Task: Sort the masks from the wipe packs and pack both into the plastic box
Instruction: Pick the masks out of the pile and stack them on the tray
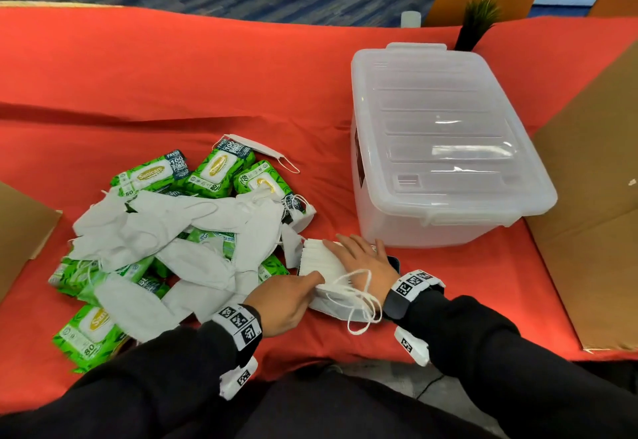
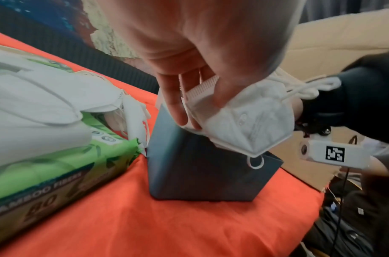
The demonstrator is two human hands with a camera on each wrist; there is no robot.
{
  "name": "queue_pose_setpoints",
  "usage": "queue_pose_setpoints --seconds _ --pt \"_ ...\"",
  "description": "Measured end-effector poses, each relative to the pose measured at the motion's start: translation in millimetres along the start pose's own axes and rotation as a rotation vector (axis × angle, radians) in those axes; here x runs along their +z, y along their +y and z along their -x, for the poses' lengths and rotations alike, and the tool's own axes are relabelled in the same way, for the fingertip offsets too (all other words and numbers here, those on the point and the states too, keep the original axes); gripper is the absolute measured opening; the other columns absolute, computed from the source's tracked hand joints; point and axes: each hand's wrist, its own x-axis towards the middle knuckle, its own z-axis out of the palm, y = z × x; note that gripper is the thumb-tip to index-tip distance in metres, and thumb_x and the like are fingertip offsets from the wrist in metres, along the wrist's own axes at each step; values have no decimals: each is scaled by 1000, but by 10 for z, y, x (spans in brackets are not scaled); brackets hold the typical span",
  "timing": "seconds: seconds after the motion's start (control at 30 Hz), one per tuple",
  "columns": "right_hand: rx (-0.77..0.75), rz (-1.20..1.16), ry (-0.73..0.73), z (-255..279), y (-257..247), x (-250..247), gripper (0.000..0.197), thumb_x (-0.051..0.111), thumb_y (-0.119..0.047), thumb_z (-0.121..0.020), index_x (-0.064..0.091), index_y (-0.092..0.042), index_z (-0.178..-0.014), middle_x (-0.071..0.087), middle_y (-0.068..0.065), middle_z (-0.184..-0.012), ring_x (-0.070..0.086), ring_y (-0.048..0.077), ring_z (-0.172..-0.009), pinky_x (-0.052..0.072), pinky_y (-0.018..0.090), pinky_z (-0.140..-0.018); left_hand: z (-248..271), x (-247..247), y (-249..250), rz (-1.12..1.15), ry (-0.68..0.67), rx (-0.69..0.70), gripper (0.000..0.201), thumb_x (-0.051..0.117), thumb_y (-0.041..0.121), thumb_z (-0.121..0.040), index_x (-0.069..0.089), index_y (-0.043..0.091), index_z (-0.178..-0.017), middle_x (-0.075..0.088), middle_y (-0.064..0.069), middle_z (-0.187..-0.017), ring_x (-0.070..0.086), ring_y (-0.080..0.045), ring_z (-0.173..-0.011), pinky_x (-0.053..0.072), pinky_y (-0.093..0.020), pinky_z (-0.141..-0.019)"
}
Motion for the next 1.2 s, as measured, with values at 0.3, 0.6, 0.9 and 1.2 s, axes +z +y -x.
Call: queue_pose_setpoints --seconds 0.3,0.6,0.9,1.2 --pt "-24 18 10 63 -17 29 110 53 -82 -76 -5 -39 -159 4 5 -169 5 30 -155 11 70 -117 2 113 180 100 -48 63 13 43 25 -104 44 21 -116 64 -1 -90 59 -23 -78 41 -33 -67" --pt "92 -47 170 329 305 -171 88 62 -56 -81 21 -39 -157 27 0 -163 25 25 -150 18 61 -119 -121 85 1 243 4 -179 15 47 15 -103 39 16 -115 50 9 -66 53 -17 -65 33 -30 -61" --pt "370 -516 355 558 249 100 11 69 -32 -72 59 -32 -67 62 -10 -70 60 9 -67 47 31 -65 -117 15 -14 230 77 -150 25 47 14 -101 47 22 -124 64 -3 -78 61 -25 -69 45 -34 -64" --pt "535 -1100 319 687 201 182 11 81 -11 -81 71 -10 -83 73 11 -75 75 24 -69 61 40 -60 -172 -103 23 -483 -111 -19 25 57 21 -87 62 25 -111 69 1 -97 68 -27 -88 43 -35 -60"
